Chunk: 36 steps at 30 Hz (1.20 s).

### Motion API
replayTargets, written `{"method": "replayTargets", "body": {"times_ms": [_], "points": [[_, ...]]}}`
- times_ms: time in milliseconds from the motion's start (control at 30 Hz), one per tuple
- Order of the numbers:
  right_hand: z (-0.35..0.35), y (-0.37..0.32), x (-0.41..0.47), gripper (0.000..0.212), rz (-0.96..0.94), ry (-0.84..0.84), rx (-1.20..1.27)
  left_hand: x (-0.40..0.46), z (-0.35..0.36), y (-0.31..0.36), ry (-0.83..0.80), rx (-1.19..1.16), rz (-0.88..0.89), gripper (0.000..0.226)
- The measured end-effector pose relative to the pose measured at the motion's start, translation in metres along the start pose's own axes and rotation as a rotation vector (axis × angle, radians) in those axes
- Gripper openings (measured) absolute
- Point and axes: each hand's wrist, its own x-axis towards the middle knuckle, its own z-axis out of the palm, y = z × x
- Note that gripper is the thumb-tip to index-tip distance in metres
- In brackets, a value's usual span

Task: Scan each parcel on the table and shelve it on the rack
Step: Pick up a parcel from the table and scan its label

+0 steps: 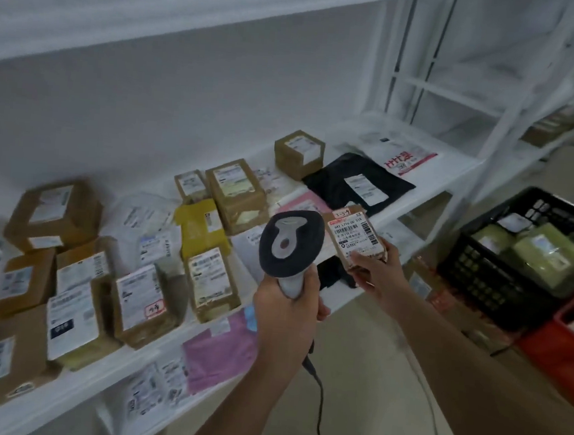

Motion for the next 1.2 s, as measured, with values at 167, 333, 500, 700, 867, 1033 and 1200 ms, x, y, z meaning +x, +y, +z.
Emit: {"method": "replayTargets", "body": {"times_ms": [167,333,500,700,867,1033,1200], "points": [[-0.004,-0.016,0.045,0.058,-0.015,0.029,0.007,0.045,0.043,0.004,-0.061,0.025,-0.057,0.019],[-0.002,-0.047,0.088,0.061,-0.024,0.09,0.05,0.095,0.077,0.007,-0.123,0.03,-0.056,0.02],[0.007,-0.081,0.13,0.058,-0.051,0.117,0.048,0.139,0.104,0.014,-0.151,0.043,-0.016,0.02],[0.012,-0.103,0.191,0.06,-0.051,0.088,0.028,0.181,0.141,0.008,-0.116,0.077,-0.047,0.028],[0.013,-0.116,0.258,0.058,-0.057,0.067,-0.019,0.211,0.181,-0.004,-0.022,0.147,-0.073,0.026],[0.014,-0.131,0.333,0.064,-0.11,0.017,-0.182,0.232,0.233,-0.012,0.089,0.181,-0.117,0.029],[0.036,-0.146,0.389,0.073,-0.219,-0.036,-0.324,0.245,0.268,-0.022,0.174,0.212,-0.084,0.025]]}}
